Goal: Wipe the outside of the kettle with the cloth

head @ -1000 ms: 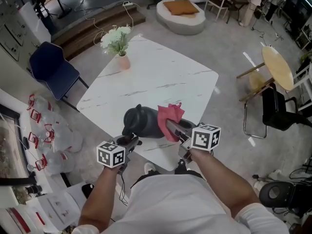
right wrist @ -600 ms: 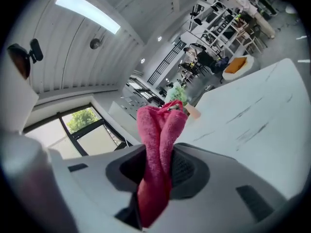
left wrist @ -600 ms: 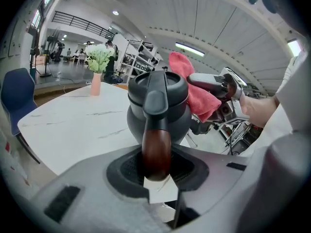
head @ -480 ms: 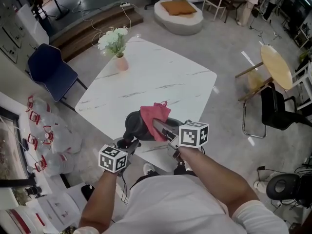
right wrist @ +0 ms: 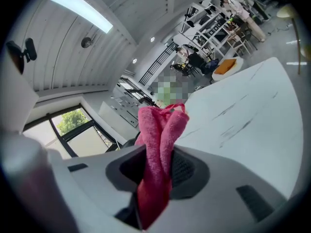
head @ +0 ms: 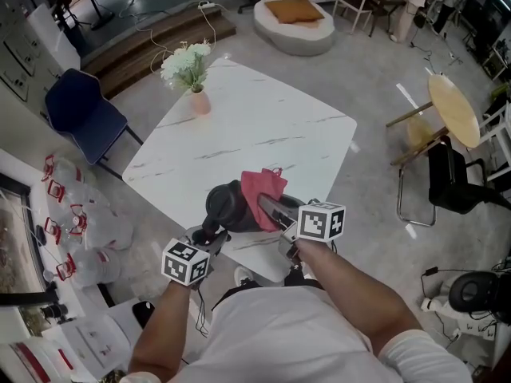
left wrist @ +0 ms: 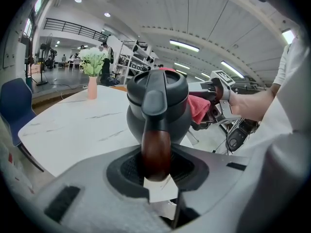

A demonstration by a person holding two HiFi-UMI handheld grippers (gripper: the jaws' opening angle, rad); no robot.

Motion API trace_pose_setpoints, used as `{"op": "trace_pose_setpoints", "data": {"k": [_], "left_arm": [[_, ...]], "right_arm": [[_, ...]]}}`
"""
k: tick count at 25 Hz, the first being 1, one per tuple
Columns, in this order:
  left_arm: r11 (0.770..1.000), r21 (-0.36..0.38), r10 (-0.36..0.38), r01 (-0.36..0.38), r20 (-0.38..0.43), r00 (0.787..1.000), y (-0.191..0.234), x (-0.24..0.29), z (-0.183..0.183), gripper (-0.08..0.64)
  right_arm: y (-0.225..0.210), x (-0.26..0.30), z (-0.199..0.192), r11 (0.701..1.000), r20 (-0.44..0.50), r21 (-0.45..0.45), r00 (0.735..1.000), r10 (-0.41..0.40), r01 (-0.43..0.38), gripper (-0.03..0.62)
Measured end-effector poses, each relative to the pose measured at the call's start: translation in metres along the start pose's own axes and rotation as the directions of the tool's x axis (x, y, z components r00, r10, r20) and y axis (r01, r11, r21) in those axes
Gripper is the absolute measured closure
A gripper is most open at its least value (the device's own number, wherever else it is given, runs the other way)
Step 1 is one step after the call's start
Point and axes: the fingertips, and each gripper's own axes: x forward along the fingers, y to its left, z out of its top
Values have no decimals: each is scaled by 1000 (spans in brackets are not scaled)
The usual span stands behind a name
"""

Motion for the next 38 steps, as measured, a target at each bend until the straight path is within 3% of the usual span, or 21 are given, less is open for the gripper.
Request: {"op": "trace_pose_setpoints", "data": {"k": [9, 15, 18, 22, 24, 27, 30, 33, 35, 38], "left_arm": [[999, 32, -1, 2, -23, 1000, 2, -1, -9, 454], [998, 66, -10, 12, -38, 999, 0, -1, -10, 454], [996, 91, -10, 14, -44, 999, -1, 0, -10, 454], [989, 145, -9, 17, -54, 998, -4, 2, -8, 454], [982, 187, -7, 19, -63, 998, -5, 3, -7, 454], [957, 288, -10, 33, -81, 997, -7, 4, -4, 454], [908, 415, -20, 62, -104, 994, -11, 6, -3, 454], [855, 511, -27, 92, -134, 991, -11, 9, -6, 454], [820, 564, -28, 103, -141, 990, -12, 9, -5, 454], [773, 625, -28, 111, -140, 990, -15, 10, -4, 454]], "right_arm": [[-70, -5, -25, 983, -68, 116, 989, -133, 140, 482], [-106, -12, -36, 966, -97, 138, 973, -208, 220, 482], [-126, -16, -43, 955, -126, 122, 959, -254, 269, 483], [-155, -32, -48, 929, -194, 37, 915, -354, 368, 483], [-155, -43, -39, 929, -181, 14, 914, -363, 371, 483], [-136, -55, -13, 949, -136, 11, 941, -310, 314, 483], [-102, -61, 13, 976, -107, -1, 970, -216, 217, 483], [-52, -60, 33, 998, -81, -6, 995, -64, 63, 483], [-16, -56, 40, 998, -72, -3, 996, 59, -60, 483], [29, -49, 36, 979, -115, -43, 974, 193, -199, 483]]}}
